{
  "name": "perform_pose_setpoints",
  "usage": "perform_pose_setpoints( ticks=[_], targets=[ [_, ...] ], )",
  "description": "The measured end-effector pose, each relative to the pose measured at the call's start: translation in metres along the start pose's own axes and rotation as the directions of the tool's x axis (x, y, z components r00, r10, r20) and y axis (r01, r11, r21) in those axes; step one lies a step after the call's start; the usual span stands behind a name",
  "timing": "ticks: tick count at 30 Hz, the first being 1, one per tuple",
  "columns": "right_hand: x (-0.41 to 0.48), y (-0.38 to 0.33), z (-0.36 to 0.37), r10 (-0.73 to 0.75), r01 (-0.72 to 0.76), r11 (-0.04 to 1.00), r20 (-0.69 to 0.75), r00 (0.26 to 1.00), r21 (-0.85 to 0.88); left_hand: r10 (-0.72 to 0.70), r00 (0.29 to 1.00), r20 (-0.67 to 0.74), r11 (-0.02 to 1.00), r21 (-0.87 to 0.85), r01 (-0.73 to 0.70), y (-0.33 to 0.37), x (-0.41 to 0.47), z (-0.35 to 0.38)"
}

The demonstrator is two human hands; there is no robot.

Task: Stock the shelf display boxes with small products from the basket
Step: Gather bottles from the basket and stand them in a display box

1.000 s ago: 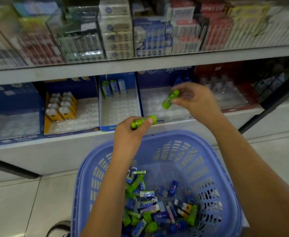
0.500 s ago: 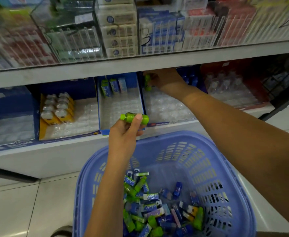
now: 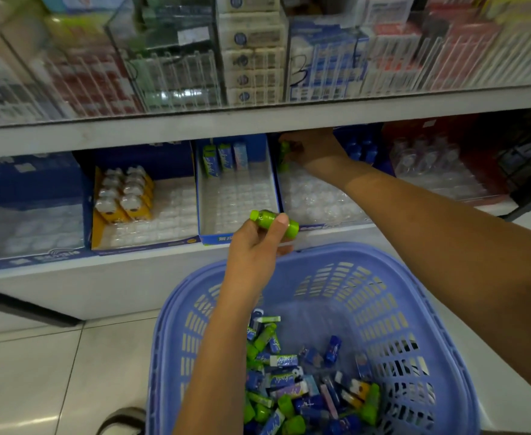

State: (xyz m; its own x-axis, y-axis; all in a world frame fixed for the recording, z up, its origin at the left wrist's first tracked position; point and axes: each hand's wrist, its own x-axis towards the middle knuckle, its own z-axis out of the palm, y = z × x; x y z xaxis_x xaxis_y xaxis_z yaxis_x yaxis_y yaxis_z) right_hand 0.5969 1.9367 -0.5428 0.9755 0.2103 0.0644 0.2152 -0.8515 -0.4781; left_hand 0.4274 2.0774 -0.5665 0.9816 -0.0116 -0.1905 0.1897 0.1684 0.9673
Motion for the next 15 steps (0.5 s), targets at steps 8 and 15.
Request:
perform_pose_setpoints(
  ticks=[8,15],
  targets=[
    [-0.037,-0.024,-0.02,0.088,-0.087,0.996,-0.125,0.988,0.015,0.039,0.999,0.009,0.992,0.117,-0.04,0.013,-0.009,-0.002],
    [-0.127,-0.037,-0.042,-0.106,-0.109,0.722,0.265,0.959,0.683,0.197,0.979,0.049,0.914,0.353,-0.202,0.018,-0.016,0.004]
  ],
)
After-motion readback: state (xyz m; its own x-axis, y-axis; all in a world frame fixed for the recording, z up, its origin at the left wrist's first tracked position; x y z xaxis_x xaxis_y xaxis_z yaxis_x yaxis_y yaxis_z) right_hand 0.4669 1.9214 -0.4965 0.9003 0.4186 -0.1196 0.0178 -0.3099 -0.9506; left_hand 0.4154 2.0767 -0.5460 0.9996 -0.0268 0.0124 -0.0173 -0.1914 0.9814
